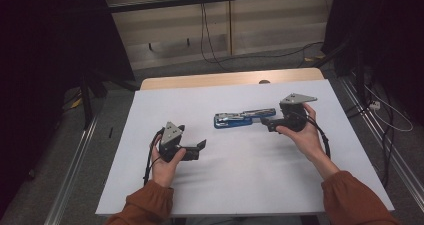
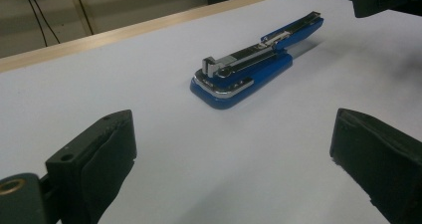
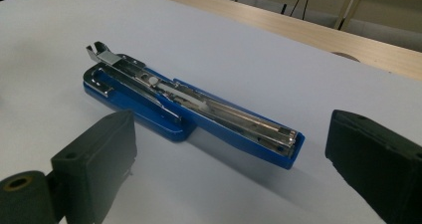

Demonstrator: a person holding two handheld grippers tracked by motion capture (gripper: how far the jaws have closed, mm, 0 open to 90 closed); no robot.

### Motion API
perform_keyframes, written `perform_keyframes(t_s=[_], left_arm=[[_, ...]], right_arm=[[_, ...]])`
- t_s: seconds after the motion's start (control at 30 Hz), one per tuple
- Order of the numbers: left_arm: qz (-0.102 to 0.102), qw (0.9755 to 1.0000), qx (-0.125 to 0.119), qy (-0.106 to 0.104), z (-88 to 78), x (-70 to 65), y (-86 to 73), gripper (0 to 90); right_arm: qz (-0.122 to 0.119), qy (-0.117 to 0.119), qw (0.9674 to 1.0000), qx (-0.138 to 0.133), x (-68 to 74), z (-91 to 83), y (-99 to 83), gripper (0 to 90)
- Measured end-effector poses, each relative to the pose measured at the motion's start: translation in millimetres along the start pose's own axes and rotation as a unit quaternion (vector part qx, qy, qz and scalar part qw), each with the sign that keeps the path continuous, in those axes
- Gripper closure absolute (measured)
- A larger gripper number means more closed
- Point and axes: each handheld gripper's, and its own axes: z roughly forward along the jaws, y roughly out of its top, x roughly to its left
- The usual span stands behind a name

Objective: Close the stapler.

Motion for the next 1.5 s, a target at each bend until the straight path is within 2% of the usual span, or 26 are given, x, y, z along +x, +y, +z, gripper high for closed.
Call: perform_keyframes(t_s=[0.1, 0.17, 0.3, 0.4, 0.5, 0.6, 0.7, 0.73, 0.9, 0.97, 1.03, 1.1, 1.2, 1.33, 1.43, 1.5], left_arm=[[-0.002, 1.0, -0.005, 0.002, 0.1, -0.8, 0.7, 4.9], [0.006, 0.9999, -0.007, 0.008, -0.1, -1.5, 1.6, 5.0], [0.001, 0.9999, -0.008, 0.013, 3.0, -1.9, 1.3, 5.1], [-0.003, 0.9999, -0.003, 0.017, 5.2, -1.7, 1.3, 5.2], [-0.003, 0.9999, -0.001, 0.011, 7.8, -2.7, 3.0, 5.8], [-0.001, 1.0, 0.0, 0.001, 9.4, -5.9, 7.0, 6.2], [0.004, 1.0, -0.003, 0.005, 10.0, -10.2, 10.1, 5.9], [0.002, 1.0, -0.001, 0.0, 10.4, -11.0, 11.5, 5.9], [-0.006, 0.9998, -0.013, -0.009, 13.9, -12.3, 18.0, 4.8], [-0.002, 0.9998, -0.016, -0.01, 17.3, -12.4, 20.1, 4.8], [0.01, 0.9997, -0.02, 0.002, 20.6, -12.1, 20.9, 5.6], [0.011, 0.9996, -0.024, 0.008, 24.3, -10.0, 20.7, 7.3], [0.001, 0.9999, -0.017, 0.003, 29.2, -8.0, 23.3, 6.4], [0.006, 0.9997, -0.017, 0.014, 34.9, -6.7, 27.8, 7.5], [0.006, 0.9996, -0.023, 0.016, 39.5, -5.1, 28.2, 11.7], [0.001, 0.9998, -0.014, 0.011, 41.8, -2.3, 29.1, 14.6]], right_arm=[[0.005, -0.005, 1.0, -0.002, -3.0, -3.1, -1.5, 7.4], [0.014, -0.007, 0.9999, 0.0, -5.2, -4.7, -3.7, 9.7], [0.014, -0.002, 0.9999, 0.004, -8.1, -7.4, -11.0, 15.4], [0.008, -0.009, 0.9999, -0.002, -10.5, -12.3, -15.1, 27.3], [0.01, -0.015, 0.9998, -0.001, -12.6, -14.8, -19.0, 30.1], [0.011, -0.013, 0.9999, 0.001, -13.1, -15.6, -21.3, 38.6], [0.014, -0.005, 0.9999, 0.0, -11.2, -15.1, -23.1, 46.1], [0.014, -0.003, 0.9999, 0.0, -10.3, -14.9, -24.0, 48.0], [0.015, 0.02, 0.9997, 0.002, -9.0, -14.7, -25.2, 70.9], [0.015, 0.026, 0.9995, 0.004, -9.0, -15.3, -25.2, 79.2], [0.015, 0.034, 0.9993, 0.005, -9.5, -15.6, -25.2, 89.3], [0.01, 0.036, 0.9993, 0.008, -9.5, -15.7, -24.7, 90.0], [0.006, 0.036, 0.9993, 0.01, -9.0, -15.7, -24.1, 90.0], [0.01, 0.035, 0.9993, 0.008, -8.4, -16.0, -23.8, 90.0], [0.003, 0.03, 0.9995, 0.011, -7.8, -15.9, -23.5, 90.0], [0.003, 0.027, 0.9996, 0.01, -8.7, -15.7, -23.5, 90.0]])
